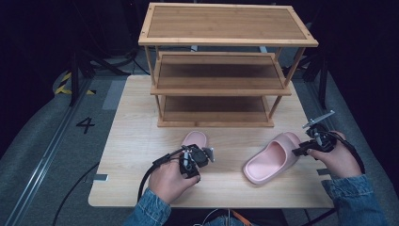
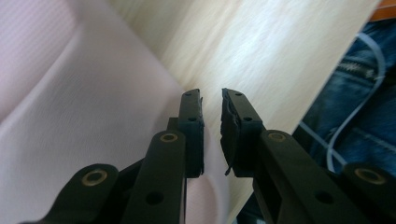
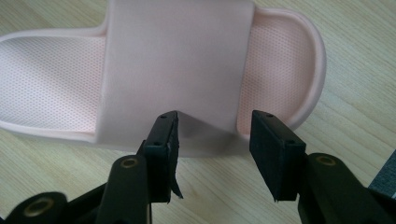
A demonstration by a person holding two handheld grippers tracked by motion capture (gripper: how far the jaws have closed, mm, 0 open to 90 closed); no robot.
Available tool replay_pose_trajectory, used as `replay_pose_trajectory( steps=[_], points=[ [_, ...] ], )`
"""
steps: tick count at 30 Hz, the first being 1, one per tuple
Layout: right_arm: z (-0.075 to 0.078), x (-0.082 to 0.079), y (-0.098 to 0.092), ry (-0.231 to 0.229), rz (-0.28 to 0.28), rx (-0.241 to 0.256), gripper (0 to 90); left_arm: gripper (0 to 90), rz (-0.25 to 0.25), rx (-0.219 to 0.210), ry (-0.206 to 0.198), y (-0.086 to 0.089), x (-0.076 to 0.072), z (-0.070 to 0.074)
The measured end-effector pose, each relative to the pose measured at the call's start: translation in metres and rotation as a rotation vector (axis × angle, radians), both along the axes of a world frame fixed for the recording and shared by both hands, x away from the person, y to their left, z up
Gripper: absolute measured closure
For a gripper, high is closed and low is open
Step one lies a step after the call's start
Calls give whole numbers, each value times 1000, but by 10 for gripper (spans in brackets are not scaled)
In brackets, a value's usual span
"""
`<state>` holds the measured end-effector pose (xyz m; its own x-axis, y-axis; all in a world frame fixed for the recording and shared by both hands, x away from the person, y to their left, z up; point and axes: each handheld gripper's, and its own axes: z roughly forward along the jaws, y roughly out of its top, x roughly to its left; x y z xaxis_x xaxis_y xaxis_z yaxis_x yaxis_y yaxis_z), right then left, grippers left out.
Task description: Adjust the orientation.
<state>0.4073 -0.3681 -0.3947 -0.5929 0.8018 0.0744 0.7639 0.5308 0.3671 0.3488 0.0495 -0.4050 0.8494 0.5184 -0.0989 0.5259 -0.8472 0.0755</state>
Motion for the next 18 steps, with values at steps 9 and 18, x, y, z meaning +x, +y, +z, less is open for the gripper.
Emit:
replay_pose_trajectory(
  steps=[9,18],
  points=[
    [-1,2,0,5,-1,3,530,734,139,17,-26,36,15,1],
    [0,-1,-1,-6,-5,2,531,709,225,-7,-76,61,27,5]
  ],
)
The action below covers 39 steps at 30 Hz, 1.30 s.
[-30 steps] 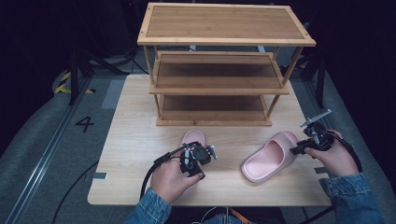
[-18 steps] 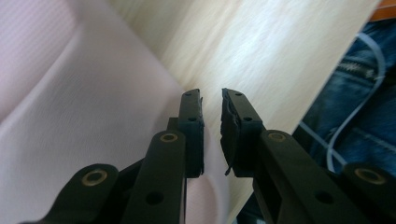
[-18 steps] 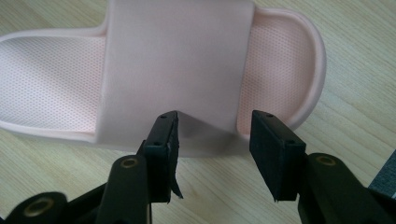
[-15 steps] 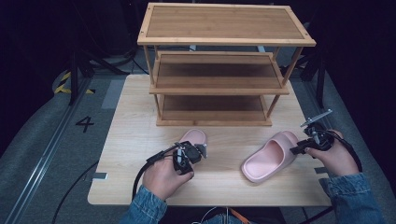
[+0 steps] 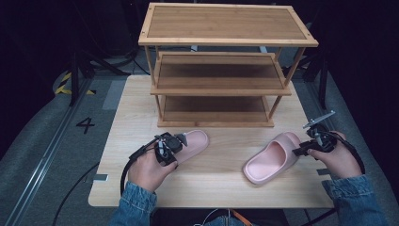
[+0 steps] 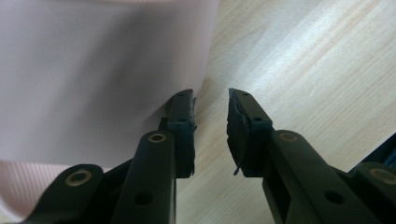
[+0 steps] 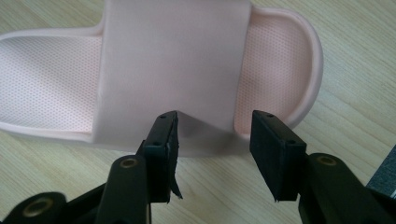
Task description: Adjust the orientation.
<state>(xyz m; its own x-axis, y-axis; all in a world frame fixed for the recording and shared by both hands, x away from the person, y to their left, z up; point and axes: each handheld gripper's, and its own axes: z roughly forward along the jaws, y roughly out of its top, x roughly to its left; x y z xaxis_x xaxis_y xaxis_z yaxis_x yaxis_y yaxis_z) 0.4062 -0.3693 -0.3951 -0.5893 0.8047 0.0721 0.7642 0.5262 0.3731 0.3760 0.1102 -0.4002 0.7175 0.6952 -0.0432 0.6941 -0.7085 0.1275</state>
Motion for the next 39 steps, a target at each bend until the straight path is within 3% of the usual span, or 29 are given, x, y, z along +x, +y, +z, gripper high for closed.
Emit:
replay_pose_trajectory(
  steps=[1,3,5,7,8,9,10,11,13,14,16,18,26,28,34,39],
  points=[
    [0,-1,-1,-1,0,-2,531,705,-2,-10,-6,-1,-1,3],
    [1,-3,-3,-3,-13,3,532,702,-34,-53,-55,-9,-1,13],
    [1,-4,-5,-6,-20,3,532,712,-60,-66,-96,-17,1,21],
    [-1,-6,-6,-6,-21,-2,532,755,-47,-96,-148,-23,8,26],
    [-1,-6,-6,-6,-21,-2,532,788,-47,-96,-148,-23,8,26],
    [-2,-9,-7,0,-25,-2,532,821,-30,-93,-176,-27,19,25],
    [-2,-10,-8,-1,-25,-5,532,836,-30,-93,-176,-27,19,25],
    [-2,-11,-8,-1,-28,-6,532,850,-3,-35,-175,-30,28,19],
    [-2,-13,-9,-4,-35,-4,532,877,14,-10,-159,-32,32,14],
    [-1,-15,-12,-3,-42,-4,532,876,38,36,-135,-33,37,4],
    [-2,-15,-14,-1,-47,-4,532,884,51,51,-118,-34,39,0],
    [-2,-16,-15,4,-51,-3,532,890,49,49,-118,-34,37,1],
    [3,-11,-5,-17,-17,-8,530,879,51,48,-55,-29,22,2],
    [4,-9,-3,-21,-11,-8,530,867,62,78,-50,-26,16,2],
    [4,3,9,-17,28,-16,528,866,111,67,-16,-8,5,2],
    [8,8,14,-32,37,-10,527,840,159,83,-5,6,-2,2]
  ],
)
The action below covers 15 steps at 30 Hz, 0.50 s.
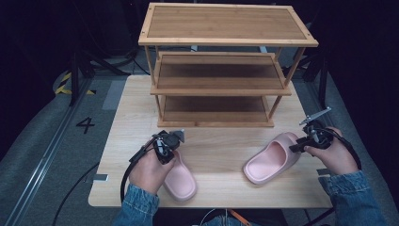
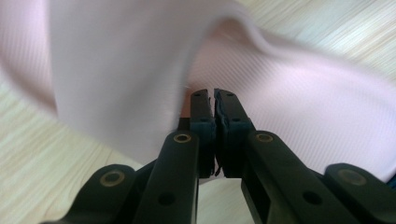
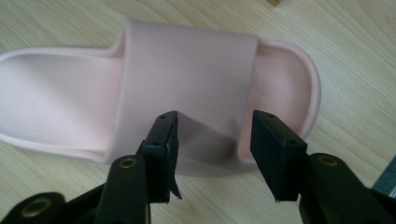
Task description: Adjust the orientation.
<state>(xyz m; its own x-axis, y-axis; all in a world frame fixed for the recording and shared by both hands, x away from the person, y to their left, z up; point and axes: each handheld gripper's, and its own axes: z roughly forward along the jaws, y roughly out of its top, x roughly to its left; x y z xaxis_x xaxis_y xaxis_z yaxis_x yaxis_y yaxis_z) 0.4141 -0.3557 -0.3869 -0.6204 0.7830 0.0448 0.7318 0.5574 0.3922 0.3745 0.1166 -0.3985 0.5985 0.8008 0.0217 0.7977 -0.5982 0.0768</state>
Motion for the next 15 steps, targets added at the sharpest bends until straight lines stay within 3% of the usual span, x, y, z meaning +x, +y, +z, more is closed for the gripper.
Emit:
replay_pose_trajectory(
  steps=[2,5,6,7,8,9,11,15],
  points=[
    [0,1,1,2,4,-1,526,812,10,3,-6,5,-1,-1],
    [1,0,0,-2,-1,-4,526,767,-5,-37,-1,7,-3,1],
    [1,-1,-1,-4,0,-4,526,680,-20,-66,8,7,-4,2],
    [1,-1,-1,-4,0,-4,526,680,-27,-82,13,6,-5,3],
    [3,-2,-2,-8,-2,-4,526,535,-25,-91,10,5,-7,3],
    [3,-2,-2,-8,-2,-4,526,535,-26,-90,8,4,-7,4],
    [4,-4,-3,-9,-10,1,526,441,-9,-131,-11,-2,-8,2],
    [4,-5,-4,-11,-5,-2,525,445,5,-148,-37,-6,-5,-2]
  ],
)
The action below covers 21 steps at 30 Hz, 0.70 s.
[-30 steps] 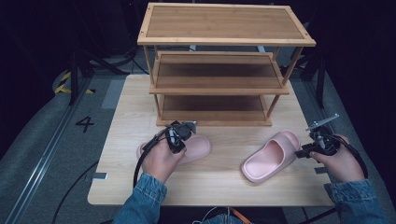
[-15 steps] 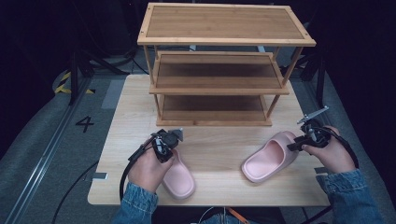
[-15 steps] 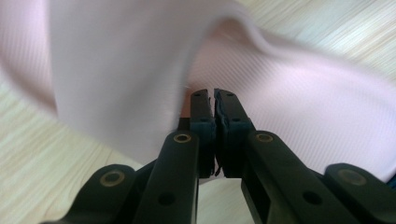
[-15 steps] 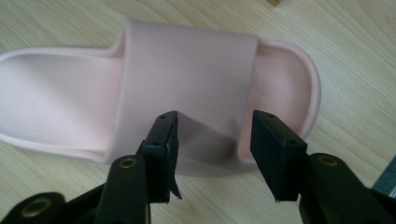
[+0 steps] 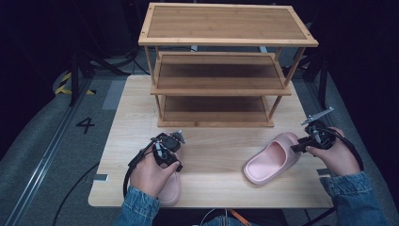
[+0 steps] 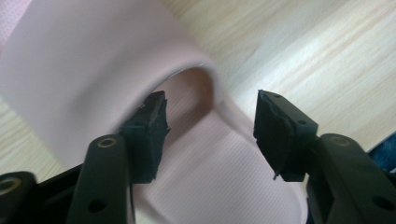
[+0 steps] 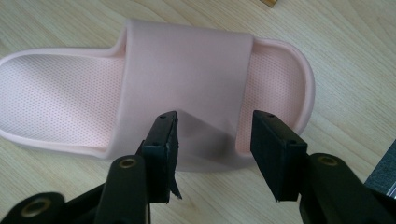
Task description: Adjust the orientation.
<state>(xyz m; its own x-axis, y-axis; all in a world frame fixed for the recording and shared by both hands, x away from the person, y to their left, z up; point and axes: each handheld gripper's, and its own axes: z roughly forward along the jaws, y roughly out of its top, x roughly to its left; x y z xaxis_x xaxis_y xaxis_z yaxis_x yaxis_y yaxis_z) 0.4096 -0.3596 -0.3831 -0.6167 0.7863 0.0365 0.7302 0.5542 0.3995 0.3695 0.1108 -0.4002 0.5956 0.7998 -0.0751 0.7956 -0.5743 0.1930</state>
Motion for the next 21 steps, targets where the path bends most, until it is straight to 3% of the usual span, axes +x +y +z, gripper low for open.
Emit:
replay_pose_trajectory(
  steps=[1,5,8,9,11,13,15,19,21],
  points=[
    [0,-1,0,2,-6,1,525,454,28,14,-15,-1,3,-4],
    [-1,-1,-1,2,-7,-5,525,471,47,49,-60,-5,5,-5],
    [-2,-3,-1,4,-7,-6,524,463,48,51,-75,-12,2,-7],
    [-2,-3,-1,4,-7,-7,524,482,43,37,-66,-13,1,-8],
    [-2,-4,-2,1,-11,-3,525,497,34,14,-84,-15,0,-7],
    [-1,-5,-4,-1,-12,-4,524,508,48,20,-109,-16,0,-5],
    [-1,-5,-5,-5,-15,-4,524,504,58,31,-105,-16,3,-7],
    [-3,-6,-6,-6,-14,-3,526,594,70,51,-183,-15,3,-11],
    [-3,-6,-5,-6,-14,-4,526,609,77,50,-192,-15,3,-12]
  ],
)
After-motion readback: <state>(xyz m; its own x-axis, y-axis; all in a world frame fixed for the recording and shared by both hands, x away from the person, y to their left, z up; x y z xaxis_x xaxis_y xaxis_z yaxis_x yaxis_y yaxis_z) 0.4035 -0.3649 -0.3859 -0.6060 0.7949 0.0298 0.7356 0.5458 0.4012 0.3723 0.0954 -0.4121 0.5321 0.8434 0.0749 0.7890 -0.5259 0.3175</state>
